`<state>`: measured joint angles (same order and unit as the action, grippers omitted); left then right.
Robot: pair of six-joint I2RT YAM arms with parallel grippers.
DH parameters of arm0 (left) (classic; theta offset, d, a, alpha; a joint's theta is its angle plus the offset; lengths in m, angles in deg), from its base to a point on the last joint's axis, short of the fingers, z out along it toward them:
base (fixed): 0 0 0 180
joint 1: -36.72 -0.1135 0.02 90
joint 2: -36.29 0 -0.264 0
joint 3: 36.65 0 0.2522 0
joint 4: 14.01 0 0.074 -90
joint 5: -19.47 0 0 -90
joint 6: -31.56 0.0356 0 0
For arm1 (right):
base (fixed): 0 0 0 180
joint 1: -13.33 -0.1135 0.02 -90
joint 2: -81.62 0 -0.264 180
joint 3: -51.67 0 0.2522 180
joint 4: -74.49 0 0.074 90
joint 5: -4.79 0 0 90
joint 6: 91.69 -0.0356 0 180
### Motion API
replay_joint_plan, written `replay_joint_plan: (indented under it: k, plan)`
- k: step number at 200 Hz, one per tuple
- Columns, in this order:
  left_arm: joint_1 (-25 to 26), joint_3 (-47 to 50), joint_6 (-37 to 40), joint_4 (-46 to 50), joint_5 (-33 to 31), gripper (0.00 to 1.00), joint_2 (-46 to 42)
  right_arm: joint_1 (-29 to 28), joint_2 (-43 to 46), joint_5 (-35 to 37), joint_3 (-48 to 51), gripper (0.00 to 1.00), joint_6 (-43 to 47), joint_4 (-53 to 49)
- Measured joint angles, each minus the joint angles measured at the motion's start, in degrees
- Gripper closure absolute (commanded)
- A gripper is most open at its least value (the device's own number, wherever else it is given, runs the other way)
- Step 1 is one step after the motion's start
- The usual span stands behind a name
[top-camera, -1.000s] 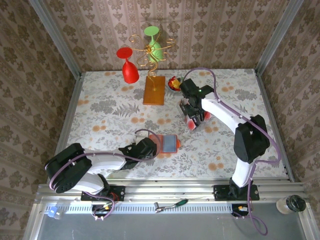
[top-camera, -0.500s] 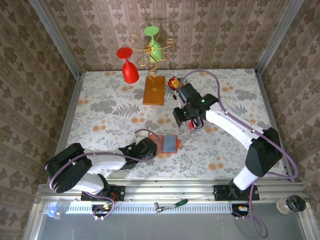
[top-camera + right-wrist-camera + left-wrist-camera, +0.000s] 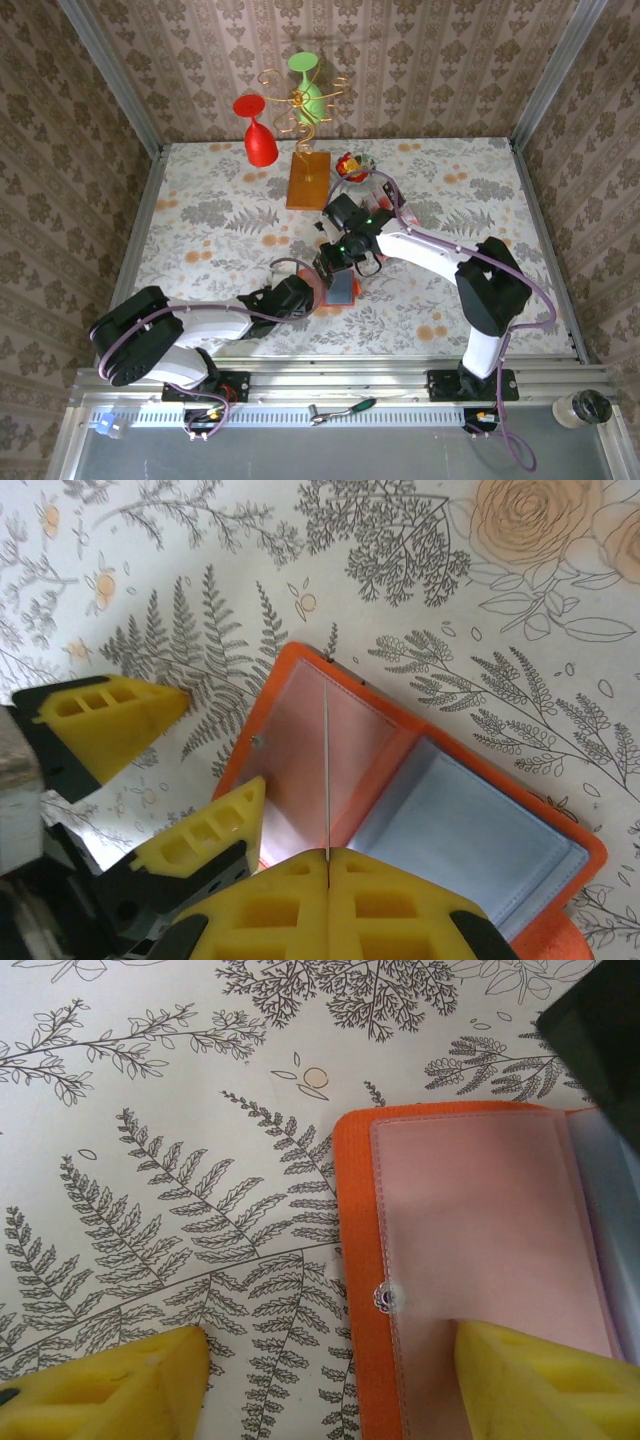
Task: Put the credit cards into the card holder
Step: Press the card holder at the center of the table.
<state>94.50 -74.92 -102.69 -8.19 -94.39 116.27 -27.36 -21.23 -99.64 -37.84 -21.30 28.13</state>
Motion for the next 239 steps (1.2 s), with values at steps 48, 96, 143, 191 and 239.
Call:
replay_joint_plan:
  k: [48, 96, 143, 191, 239]
  plan:
    - [0.00, -0.02, 0.00, 0.02, 0.00, 0.32, 0.00, -0.20, -0.52, 0.07, 0.00, 1.00, 2.58, -0.79]
    - [0.00, -0.26, 0.02, 0.46, 0.04, 0.32, 0.00, -0.74, -1.88, 0.28, 0.37, 1.00, 3.82, -0.68]
    - [0.00, -0.46, 0.04, 1.49, 0.61, 0.28, -0.63, -0.85, -3.91, 0.50, 1.16, 1.00, 4.72, -0.24]
    - [-0.07, -0.68, 0.13, 3.87, 0.90, 0.25, -2.62, -0.85, -3.93, 0.68, 1.36, 1.00, 4.83, -0.09]
    - [-0.63, -1.20, 1.05, 4.33, 1.57, 0.24, -2.19, -0.85, -3.93, 0.68, 1.64, 1.00, 4.90, 0.28]
